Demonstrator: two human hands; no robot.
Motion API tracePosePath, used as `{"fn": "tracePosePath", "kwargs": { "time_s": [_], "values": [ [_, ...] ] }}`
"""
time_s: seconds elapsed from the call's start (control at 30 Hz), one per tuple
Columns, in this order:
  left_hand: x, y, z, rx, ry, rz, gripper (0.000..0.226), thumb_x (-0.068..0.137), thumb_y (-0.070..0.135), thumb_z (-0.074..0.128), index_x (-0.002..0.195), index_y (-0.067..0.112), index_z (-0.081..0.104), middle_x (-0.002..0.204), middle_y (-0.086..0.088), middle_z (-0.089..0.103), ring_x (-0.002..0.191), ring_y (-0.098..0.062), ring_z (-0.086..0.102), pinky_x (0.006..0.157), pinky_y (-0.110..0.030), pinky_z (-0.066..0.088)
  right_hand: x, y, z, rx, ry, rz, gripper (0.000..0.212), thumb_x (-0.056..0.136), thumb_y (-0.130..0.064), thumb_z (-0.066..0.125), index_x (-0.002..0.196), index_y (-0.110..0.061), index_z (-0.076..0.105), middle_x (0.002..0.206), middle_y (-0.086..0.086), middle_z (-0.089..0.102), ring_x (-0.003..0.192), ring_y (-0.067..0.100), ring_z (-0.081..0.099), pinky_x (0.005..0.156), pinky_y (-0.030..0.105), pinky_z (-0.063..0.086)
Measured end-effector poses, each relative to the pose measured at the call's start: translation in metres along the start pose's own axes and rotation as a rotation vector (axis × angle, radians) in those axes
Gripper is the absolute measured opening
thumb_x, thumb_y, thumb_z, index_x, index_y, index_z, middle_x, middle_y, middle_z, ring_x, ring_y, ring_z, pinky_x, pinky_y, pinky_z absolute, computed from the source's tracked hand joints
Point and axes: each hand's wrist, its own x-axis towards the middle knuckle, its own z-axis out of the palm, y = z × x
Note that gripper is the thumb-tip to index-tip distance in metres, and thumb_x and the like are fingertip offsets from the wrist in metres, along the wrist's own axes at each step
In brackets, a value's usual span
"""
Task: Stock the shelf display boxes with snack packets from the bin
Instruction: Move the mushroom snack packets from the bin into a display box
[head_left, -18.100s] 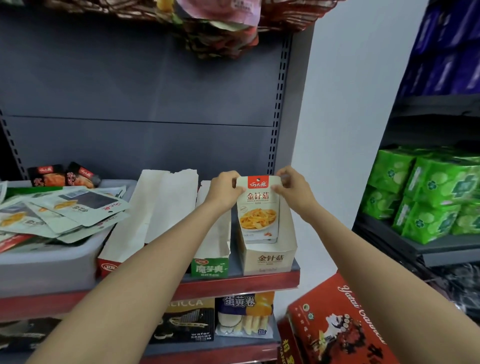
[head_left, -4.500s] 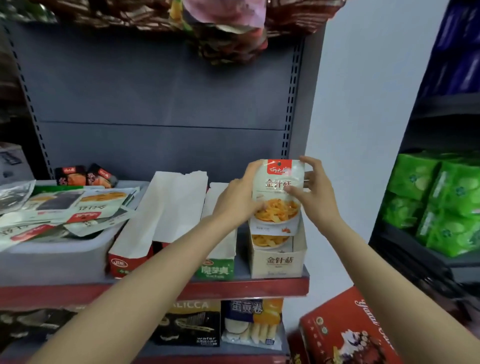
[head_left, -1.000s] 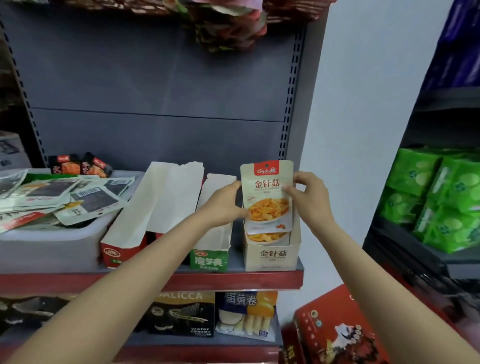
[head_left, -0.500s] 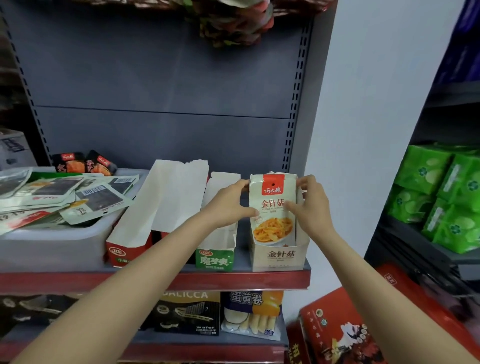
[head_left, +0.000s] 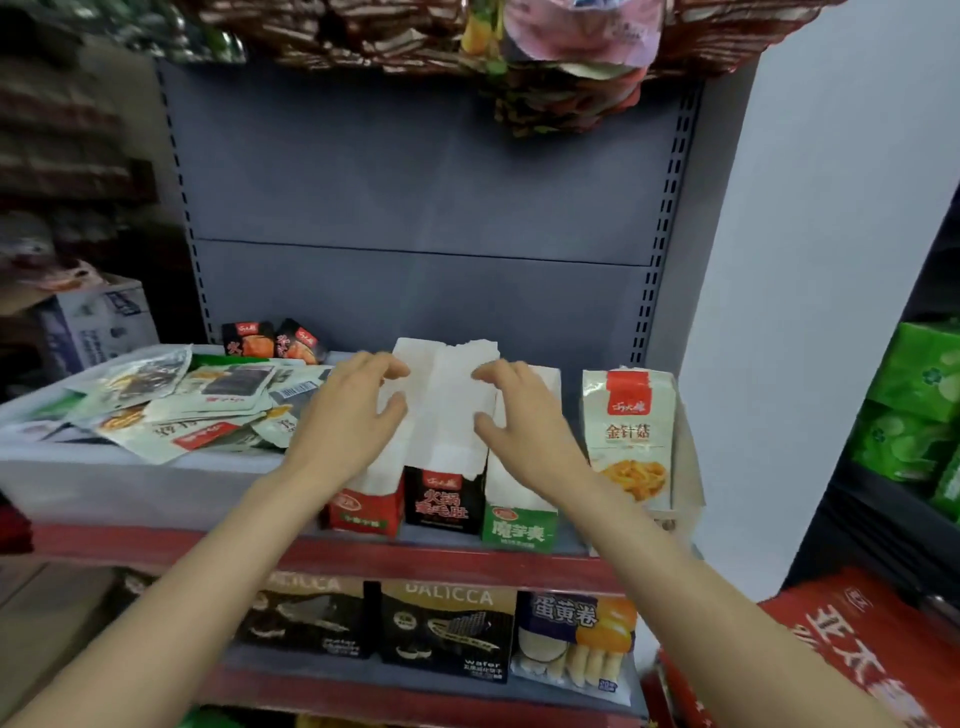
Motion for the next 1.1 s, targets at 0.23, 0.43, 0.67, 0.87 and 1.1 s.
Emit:
{"fn": "tracePosePath", "kwargs": {
  "time_s": [0.23, 0.43, 0.67, 0.87, 1.1],
  "values": [
    [-0.015, -0.065, -0.065, 0.076, -0.523, -0.086, 0.11, 0.048, 0.084, 0.046, 0.139, 0.022, 0.044, 0.143, 0.002, 0.045, 0.129, -0.015, 0.043, 0.1, -0.021, 0.032, 0.037, -0.058, 0.078, -0.077, -0.321, -0.119, 0.068, 0.084, 0.004, 0.048, 0.146, -0.015, 0.029, 0.145, 0.01, 0.038, 0.132, 0.026, 0.034, 0.107, 0.035, 0.032],
    [-0.024, -0.088, -0.073, 0.02, -0.565, -0.087, 0.067, 0.075, 0.052, 0.071, 0.133, 0.022, 0.052, 0.136, 0.008, 0.052, 0.125, -0.01, 0.048, 0.106, -0.029, 0.038, 0.056, -0.068, 0.101, -0.141, -0.279, -0.092, 0.041, 0.089, 0.001, 0.045, 0.12, -0.018, 0.063, 0.124, 0.008, 0.06, 0.115, 0.028, 0.052, 0.092, 0.04, 0.046],
    [-0.025, -0.101, -0.079, -0.215, -0.302, -0.074, 0.025, 0.084, 0.023, 0.069, 0.108, 0.02, 0.064, 0.101, 0.009, 0.065, 0.092, -0.003, 0.058, 0.076, -0.012, 0.042, 0.061, -0.073, 0.078, 0.245, -0.065, 0.0, 0.012, 0.092, -0.018, 0.058, 0.083, -0.014, 0.065, 0.08, -0.003, 0.064, 0.076, 0.012, 0.056, 0.069, 0.023, 0.041],
    [-0.017, -0.089, -0.073, -0.32, 0.094, -0.063, 0.01, 0.09, 0.01, 0.058, 0.092, 0.016, 0.067, 0.089, 0.008, 0.069, 0.085, -0.009, 0.062, 0.079, -0.031, 0.05, 0.05, -0.077, 0.061, 0.792, -0.001, 0.165, 0.012, 0.092, -0.012, 0.057, 0.092, -0.022, 0.064, 0.102, -0.004, 0.068, 0.088, -0.003, 0.063, 0.077, 0.012, 0.049],
    [0.002, -0.039, -0.055, -0.668, 0.036, -0.164, 0.019, 0.092, 0.007, 0.056, 0.088, 0.025, 0.059, 0.097, -0.001, 0.068, 0.089, -0.015, 0.065, 0.06, -0.023, 0.057, 0.032, -0.057, 0.027, 0.75, 0.013, 0.191, 0.022, 0.094, -0.007, 0.053, 0.105, -0.023, 0.061, 0.103, -0.01, 0.069, 0.091, -0.002, 0.066, 0.066, 0.011, 0.051]
  ]
}}
